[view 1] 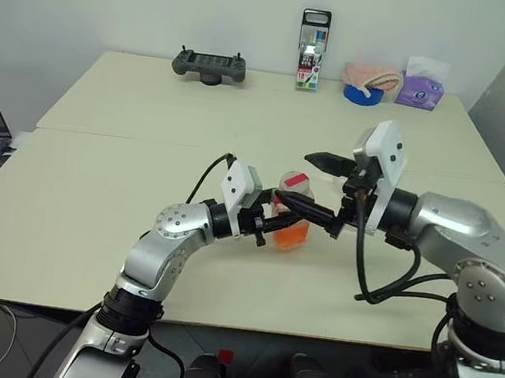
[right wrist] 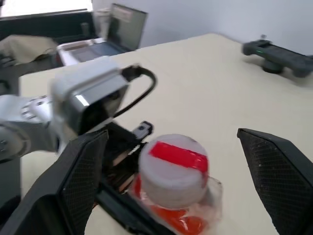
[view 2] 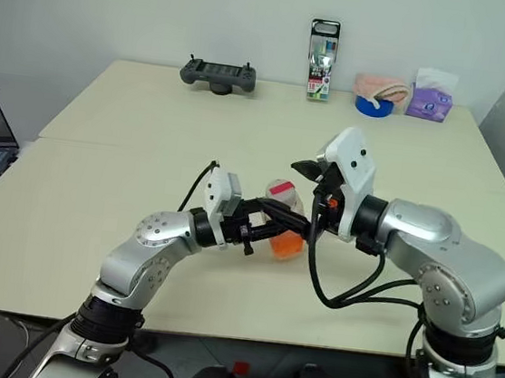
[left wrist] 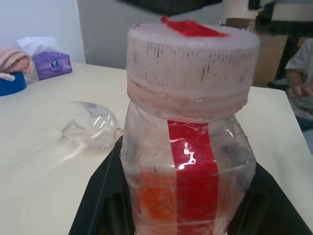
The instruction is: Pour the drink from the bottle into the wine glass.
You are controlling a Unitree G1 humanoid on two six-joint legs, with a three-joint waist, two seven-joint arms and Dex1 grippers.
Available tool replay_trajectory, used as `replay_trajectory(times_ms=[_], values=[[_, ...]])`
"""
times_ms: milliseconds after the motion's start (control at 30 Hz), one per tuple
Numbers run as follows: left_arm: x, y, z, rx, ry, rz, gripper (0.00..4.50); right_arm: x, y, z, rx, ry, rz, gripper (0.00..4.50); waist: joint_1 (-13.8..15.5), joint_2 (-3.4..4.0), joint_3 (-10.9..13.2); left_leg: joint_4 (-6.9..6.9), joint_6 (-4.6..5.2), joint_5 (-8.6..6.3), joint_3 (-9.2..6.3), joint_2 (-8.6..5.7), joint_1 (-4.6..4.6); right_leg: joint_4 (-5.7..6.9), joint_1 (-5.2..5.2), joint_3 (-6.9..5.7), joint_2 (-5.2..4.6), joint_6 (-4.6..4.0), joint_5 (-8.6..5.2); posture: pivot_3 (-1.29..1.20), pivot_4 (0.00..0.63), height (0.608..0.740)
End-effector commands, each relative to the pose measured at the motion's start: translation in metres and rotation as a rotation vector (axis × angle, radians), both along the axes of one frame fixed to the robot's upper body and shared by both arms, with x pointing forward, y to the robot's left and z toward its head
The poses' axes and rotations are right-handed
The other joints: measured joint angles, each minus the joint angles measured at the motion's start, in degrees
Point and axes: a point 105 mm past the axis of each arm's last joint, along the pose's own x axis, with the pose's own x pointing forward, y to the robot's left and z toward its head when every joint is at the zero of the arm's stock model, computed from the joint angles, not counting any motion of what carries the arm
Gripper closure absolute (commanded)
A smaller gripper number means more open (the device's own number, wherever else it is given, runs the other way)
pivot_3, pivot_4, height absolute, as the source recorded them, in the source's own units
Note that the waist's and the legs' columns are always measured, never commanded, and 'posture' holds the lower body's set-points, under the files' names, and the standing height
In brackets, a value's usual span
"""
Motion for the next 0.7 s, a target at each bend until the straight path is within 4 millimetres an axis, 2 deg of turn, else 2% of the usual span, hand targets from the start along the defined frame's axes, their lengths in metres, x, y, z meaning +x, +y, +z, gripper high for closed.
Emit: replay_trajectory(times_ms=[33,200,300,333,433,500,700], values=[[-0.002,-0.002,0.012,-0.002,-0.064,-0.018,2.76,-0.002,0.000,0.007,0.022,-0.041,-0.084,0.00,0.0,0.00,0.0,0.04,0.00,0.00,0.00,-0.01,0.00,0.03,0.00,0.01,0.00,0.00,0.00,0.00,0.150,0.740],[-0.001,-0.003,0.012,-0.002,-0.075,-0.013,2.76,0.004,0.001,0.006,0.039,-0.046,-0.201,0.00,0.0,0.01,0.0,0.06,0.00,0.00,-0.04,0.01,0.01,0.07,0.00,-0.02,0.03,0.01,0.00,0.00,0.150,0.740],[0.000,-0.002,0.012,-0.004,-0.075,-0.011,2.76,0.003,0.004,0.007,0.042,-0.043,-0.215,0.55,-0.1,0.01,0.0,0.04,0.00,0.00,-0.02,0.02,0.02,0.06,-0.01,-0.01,0.03,0.01,0.00,0.00,0.150,0.740],[0.000,-0.002,0.012,-0.004,-0.074,-0.011,2.76,0.003,0.004,0.007,0.040,-0.043,-0.221,0.58,-0.1,0.01,0.0,0.04,0.00,0.00,-0.03,0.02,0.01,0.06,-0.01,-0.02,0.03,0.01,0.00,0.00,0.150,0.740],[0.000,-0.001,0.011,-0.006,-0.069,-0.009,2.76,0.001,0.003,0.003,0.012,-0.030,-0.234,1.32,0.0,0.01,0.0,0.03,0.01,0.00,-0.05,0.02,0.00,0.04,-0.01,-0.03,0.03,0.00,0.00,0.00,0.150,0.740],[0.001,-0.001,0.010,-0.008,-0.066,-0.008,2.77,-0.003,0.006,0.000,0.007,-0.017,-0.218,1.98,0.0,0.01,0.0,0.03,0.01,0.00,-0.04,0.02,-0.01,0.03,-0.01,-0.02,0.03,0.01,0.00,0.00,0.150,0.740],[0.003,-0.001,0.009,-0.006,-0.065,-0.002,2.77,-0.008,0.014,0.005,0.027,-0.015,-0.180,1.99,-0.1,0.01,0.0,0.03,0.01,0.00,-0.05,0.02,0.00,0.05,-0.01,-0.04,0.04,0.01,-0.01,0.00,0.150,0.740]])
